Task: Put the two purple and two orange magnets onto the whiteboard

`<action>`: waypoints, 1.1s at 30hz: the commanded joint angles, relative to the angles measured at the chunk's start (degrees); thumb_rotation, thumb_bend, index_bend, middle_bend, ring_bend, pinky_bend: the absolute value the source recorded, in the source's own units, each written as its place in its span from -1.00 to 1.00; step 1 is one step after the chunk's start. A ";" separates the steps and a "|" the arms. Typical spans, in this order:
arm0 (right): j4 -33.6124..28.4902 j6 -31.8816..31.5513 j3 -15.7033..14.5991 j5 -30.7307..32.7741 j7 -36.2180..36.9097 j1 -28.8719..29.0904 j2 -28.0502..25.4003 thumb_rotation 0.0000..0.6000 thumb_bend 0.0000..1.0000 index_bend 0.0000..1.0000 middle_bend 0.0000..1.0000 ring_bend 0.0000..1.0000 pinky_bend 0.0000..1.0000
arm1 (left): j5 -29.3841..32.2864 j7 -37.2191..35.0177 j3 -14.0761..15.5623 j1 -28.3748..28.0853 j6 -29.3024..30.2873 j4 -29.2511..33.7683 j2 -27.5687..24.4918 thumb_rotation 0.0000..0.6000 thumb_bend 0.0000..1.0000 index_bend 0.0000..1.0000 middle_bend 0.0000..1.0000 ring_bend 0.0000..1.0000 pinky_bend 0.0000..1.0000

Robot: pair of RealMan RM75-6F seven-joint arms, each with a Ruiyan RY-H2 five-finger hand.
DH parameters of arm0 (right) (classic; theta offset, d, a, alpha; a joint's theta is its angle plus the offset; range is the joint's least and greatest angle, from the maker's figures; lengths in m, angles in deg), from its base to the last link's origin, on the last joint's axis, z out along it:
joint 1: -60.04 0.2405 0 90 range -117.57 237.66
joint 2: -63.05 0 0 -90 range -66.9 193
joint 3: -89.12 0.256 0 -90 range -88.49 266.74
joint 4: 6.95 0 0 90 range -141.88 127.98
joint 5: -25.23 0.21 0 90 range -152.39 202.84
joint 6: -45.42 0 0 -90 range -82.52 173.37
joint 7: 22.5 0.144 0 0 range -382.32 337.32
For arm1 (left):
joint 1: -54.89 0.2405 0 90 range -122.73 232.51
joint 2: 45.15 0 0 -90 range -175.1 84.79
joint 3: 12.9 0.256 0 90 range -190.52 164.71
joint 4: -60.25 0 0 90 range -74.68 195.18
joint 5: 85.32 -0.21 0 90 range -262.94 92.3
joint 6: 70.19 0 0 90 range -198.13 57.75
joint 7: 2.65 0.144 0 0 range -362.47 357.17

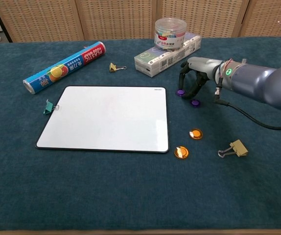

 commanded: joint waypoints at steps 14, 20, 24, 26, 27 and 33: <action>-8.05 -4.81 0.52 -2.74 1.64 -1.21 -3.63 1.00 -0.20 0.04 -1.00 -1.00 -1.00 | -0.55 -0.29 0.20 0.10 0.17 0.22 -0.17 1.00 -0.86 -1.00 -1.00 -1.00 -1.00; -13.33 -7.35 1.23 -3.19 -0.27 0.19 -3.82 1.00 -0.17 0.05 -1.00 -1.00 -1.00 | -0.84 -1.23 0.27 0.25 0.20 0.31 -0.62 1.00 -0.86 -1.00 -1.00 -1.00 -1.00; -14.38 -7.70 1.80 -1.45 -2.61 2.13 -2.22 1.00 -0.16 0.05 -1.00 -1.00 -1.00 | -0.97 -2.03 0.30 0.34 0.14 0.26 -1.00 1.00 -0.86 -1.00 -1.00 -1.00 -1.00; -14.11 -7.91 1.85 -0.88 -3.93 3.30 -0.96 1.00 -0.16 0.05 -1.00 -1.00 -1.00 | -0.81 -2.42 0.24 0.36 0.06 0.22 -1.16 1.00 -0.86 -1.00 -1.00 -1.00 -1.00; -13.90 -7.78 1.79 -0.80 -4.68 4.17 -0.06 1.00 -0.16 0.05 -1.00 -1.00 -1.00 | -0.65 -2.69 0.20 0.36 -0.06 0.24 -1.27 1.00 -0.86 -1.00 -1.00 -1.00 -1.00; -10.12 -7.56 2.11 1.51 -8.12 7.85 4.61 1.00 -0.16 0.05 -1.00 -1.00 -1.00 | -0.45 -4.13 0.13 0.26 -0.73 0.22 -2.02 1.00 -0.86 -1.00 -1.00 -1.00 -1.00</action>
